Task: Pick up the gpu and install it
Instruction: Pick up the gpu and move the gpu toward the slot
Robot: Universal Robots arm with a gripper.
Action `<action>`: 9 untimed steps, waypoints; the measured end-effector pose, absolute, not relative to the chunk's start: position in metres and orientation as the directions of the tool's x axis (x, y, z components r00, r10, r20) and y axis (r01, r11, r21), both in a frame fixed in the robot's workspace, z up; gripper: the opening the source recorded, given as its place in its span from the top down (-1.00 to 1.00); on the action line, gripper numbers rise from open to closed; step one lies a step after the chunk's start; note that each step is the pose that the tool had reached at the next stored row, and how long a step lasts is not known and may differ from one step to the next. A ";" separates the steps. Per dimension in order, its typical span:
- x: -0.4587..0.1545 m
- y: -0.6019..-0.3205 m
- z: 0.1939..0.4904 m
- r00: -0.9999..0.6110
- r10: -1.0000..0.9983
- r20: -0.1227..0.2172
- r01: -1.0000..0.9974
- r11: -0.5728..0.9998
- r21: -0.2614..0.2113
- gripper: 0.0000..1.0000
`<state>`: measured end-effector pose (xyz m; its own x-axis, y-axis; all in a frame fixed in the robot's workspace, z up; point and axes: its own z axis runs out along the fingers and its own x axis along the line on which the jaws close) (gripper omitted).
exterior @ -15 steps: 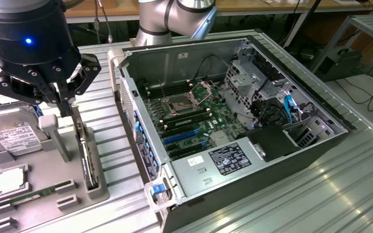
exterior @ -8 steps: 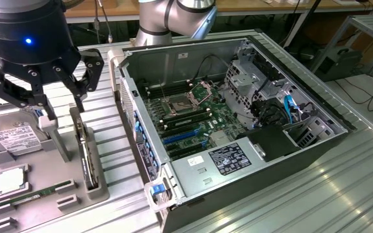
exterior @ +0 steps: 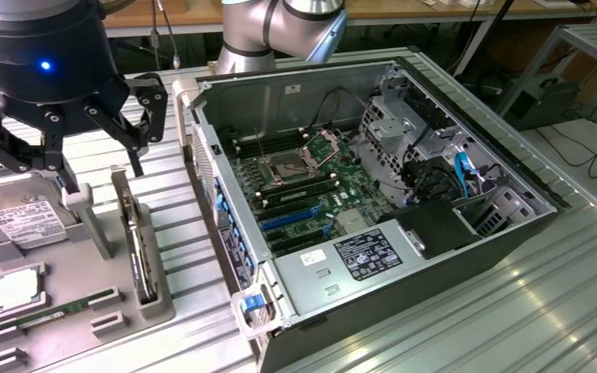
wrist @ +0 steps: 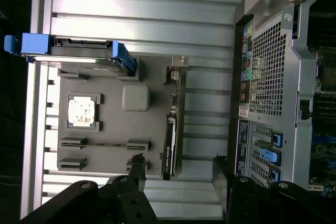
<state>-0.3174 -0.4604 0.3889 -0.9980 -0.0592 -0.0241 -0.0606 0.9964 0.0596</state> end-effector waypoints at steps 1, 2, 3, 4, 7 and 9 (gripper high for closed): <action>-0.317 -0.460 0.389 -0.998 -0.059 -0.024 -0.061 0.996 0.060 -0.26; -0.317 -0.460 0.389 -0.998 -0.059 -0.024 -0.061 0.996 0.060 -0.26; -0.317 -0.460 0.389 -0.998 -0.059 -0.024 -0.061 0.996 0.060 -0.26; -0.317 -0.460 0.389 -0.998 -0.059 -0.024 -0.061 0.996 0.060 -0.26; -0.318 -0.460 0.387 -0.998 -0.059 -0.024 -0.061 0.996 0.060 -0.26; -0.318 -0.460 0.385 -0.998 -0.057 -0.024 -0.058 0.997 0.059 -0.26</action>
